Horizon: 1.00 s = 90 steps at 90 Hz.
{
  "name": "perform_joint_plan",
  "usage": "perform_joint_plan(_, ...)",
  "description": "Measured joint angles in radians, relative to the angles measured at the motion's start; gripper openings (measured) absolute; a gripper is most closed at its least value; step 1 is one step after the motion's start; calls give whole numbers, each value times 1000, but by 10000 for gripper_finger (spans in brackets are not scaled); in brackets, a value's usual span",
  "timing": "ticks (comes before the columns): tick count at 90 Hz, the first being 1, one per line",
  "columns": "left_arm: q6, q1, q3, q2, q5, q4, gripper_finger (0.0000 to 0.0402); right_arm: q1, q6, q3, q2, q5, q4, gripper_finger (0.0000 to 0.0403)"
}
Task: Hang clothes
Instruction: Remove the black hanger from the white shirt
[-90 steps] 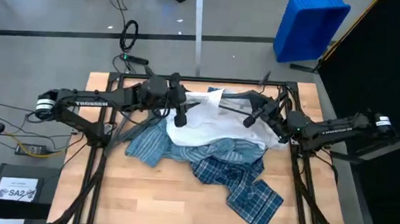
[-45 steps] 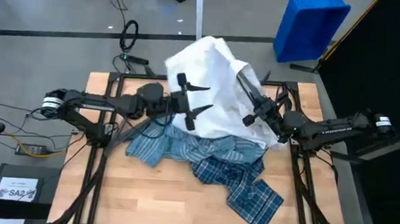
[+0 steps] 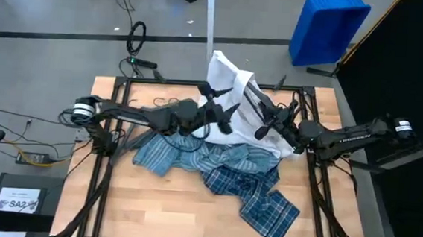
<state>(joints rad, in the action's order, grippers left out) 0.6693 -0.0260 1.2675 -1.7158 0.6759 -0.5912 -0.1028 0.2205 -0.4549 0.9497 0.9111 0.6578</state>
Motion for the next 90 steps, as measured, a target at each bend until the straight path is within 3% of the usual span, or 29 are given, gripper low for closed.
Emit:
perform_joint_plan(32, 16, 1, 233, -172, 158, -3, 250, 16, -22, 0, 38, -31, 9, 1)
perform_joint_plan(58, 288, -62, 257, -182, 509, -4, 237, 13, -21, 0, 38, -57, 5, 0)
perform_joint_plan(75, 460, -106, 256, -177, 704, 8, 191, -30, -21, 0, 39, -109, -59, 1)
perform_joint_plan(90, 471, -113, 254, -131, 705, 41, 130, -111, -72, 0, 28, -59, -130, 1)
